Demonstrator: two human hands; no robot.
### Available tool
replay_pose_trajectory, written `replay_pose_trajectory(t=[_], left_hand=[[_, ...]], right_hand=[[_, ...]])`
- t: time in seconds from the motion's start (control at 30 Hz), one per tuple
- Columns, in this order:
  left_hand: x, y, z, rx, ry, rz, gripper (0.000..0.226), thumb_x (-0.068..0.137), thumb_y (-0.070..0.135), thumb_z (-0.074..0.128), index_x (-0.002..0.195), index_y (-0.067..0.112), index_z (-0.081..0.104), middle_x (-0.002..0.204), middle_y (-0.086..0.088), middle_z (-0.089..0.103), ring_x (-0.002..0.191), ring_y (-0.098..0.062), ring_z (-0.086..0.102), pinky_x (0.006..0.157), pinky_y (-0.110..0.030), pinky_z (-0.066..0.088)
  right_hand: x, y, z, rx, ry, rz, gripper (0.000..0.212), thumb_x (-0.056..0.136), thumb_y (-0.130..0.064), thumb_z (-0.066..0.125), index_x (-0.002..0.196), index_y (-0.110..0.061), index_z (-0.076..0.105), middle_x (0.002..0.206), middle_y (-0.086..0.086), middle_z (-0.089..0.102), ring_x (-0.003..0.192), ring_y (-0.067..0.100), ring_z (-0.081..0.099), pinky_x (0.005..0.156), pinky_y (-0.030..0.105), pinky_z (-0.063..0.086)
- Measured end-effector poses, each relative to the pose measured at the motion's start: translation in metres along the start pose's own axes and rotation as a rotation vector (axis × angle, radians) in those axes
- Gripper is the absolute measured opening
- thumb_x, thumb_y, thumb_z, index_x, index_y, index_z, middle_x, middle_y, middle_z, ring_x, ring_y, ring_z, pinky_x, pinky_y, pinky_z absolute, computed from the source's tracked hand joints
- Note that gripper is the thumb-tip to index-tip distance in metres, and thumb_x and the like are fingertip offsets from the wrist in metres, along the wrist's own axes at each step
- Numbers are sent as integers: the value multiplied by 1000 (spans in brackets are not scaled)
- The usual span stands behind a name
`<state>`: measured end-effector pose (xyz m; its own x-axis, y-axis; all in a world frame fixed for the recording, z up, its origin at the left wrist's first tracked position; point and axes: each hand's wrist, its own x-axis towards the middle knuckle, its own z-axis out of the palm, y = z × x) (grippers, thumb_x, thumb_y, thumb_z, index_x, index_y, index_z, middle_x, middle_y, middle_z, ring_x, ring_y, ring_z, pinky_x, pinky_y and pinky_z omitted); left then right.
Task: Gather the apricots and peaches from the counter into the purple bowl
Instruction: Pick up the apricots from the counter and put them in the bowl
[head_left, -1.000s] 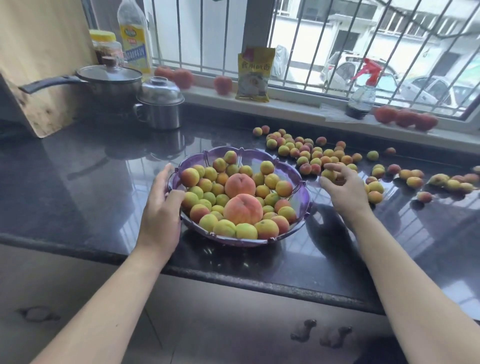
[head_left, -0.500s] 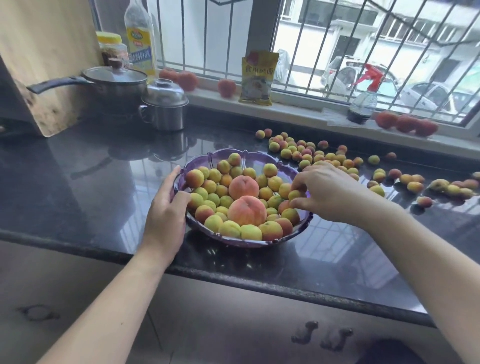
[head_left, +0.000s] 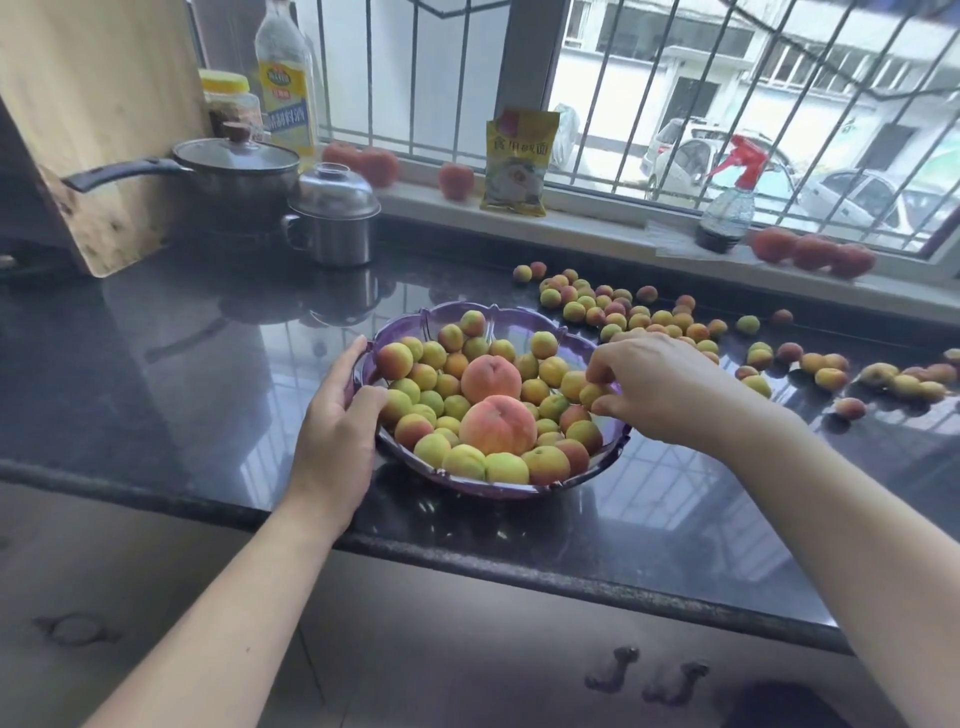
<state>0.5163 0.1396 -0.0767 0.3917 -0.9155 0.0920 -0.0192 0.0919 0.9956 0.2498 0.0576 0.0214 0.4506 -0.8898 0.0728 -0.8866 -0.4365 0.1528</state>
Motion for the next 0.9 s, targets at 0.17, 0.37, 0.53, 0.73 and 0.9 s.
replay_pose_trajectory(t=[0.17, 0.37, 0.53, 0.73, 0.9], left_hand=[[0, 1, 0, -12, -5, -5, 70, 86, 47, 52, 156, 40, 48, 147, 13, 60, 132, -14, 61, 107, -37, 55], [2, -5, -2, -28, -13, -19, 70, 84, 54, 55, 153, 43, 51, 147, 12, 62, 133, -17, 62, 112, -48, 53], [12, -15, -3, -118, 19, -37, 65, 81, 53, 57, 145, 41, 60, 142, 8, 68, 132, -22, 65, 115, -52, 50], [17, -17, 1, -135, 4, -24, 44, 90, 34, 51, 127, 30, 75, 127, -2, 77, 123, -27, 70, 111, -55, 52], [23, -7, 3, -267, -55, -206, 45, 101, 35, 46, 120, 14, 80, 121, -15, 78, 117, -33, 74, 113, -56, 51]], right_hand=[[6, -1, -2, -60, -41, -26, 9, 92, -28, 69, 93, -20, 73, 90, 0, 67, 82, 19, 62, 65, 30, 54], [8, 21, -4, 308, 178, 93, 6, 98, -28, 62, 96, -29, 68, 91, -7, 63, 79, 12, 59, 62, 25, 45], [30, 62, 65, 513, 390, 487, 28, 96, -5, 51, 115, -12, 71, 117, 12, 67, 106, 31, 60, 92, 41, 51], [54, 50, 109, 335, 328, 406, 36, 102, -11, 51, 138, -13, 55, 141, 13, 48, 109, 37, 61, 84, 45, 54], [74, 56, 110, 303, 329, 403, 30, 104, -23, 51, 132, -17, 57, 135, 13, 52, 101, 36, 62, 76, 40, 51]])
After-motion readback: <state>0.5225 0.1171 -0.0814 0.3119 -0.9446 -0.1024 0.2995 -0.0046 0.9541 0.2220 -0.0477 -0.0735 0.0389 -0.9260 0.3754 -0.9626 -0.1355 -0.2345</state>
